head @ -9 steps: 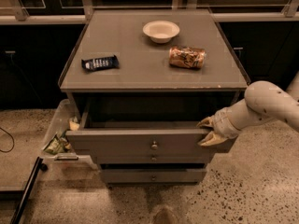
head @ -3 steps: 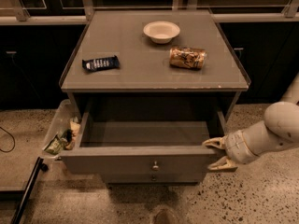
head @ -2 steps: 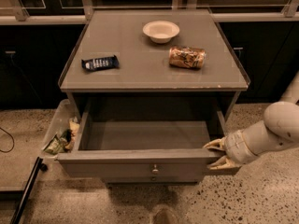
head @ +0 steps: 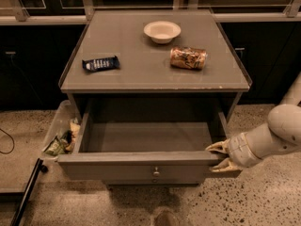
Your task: Open top drawer
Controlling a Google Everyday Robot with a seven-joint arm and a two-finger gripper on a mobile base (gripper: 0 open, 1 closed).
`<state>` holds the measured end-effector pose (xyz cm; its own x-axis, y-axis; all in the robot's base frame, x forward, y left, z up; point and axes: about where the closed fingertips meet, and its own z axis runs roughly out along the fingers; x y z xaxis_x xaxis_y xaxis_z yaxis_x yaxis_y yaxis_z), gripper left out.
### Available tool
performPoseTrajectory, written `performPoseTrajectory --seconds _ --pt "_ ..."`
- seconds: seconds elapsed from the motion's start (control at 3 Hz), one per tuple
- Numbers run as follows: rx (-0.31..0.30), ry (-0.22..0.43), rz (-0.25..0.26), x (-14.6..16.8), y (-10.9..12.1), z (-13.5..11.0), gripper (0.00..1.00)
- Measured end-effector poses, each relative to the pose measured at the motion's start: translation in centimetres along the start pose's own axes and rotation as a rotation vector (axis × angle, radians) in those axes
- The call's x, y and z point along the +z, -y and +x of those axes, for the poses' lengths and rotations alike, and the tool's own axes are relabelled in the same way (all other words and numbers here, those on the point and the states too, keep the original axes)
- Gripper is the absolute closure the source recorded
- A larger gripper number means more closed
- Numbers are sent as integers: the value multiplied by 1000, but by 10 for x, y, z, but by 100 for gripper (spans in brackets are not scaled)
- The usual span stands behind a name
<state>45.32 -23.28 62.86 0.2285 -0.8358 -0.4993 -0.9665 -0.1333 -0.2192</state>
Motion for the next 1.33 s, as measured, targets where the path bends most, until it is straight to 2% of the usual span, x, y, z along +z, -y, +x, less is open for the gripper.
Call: performPoseTrajectory --seconds 0.33,0.67,1.0,1.33 --pt "-1 0 0 0 0 0 57" --pt "-27 7 -21 3 -8 -6 62" --pt "-43 11 -37 1 -20 -8 85" --pt "-43 11 -37 1 -21 -9 100"
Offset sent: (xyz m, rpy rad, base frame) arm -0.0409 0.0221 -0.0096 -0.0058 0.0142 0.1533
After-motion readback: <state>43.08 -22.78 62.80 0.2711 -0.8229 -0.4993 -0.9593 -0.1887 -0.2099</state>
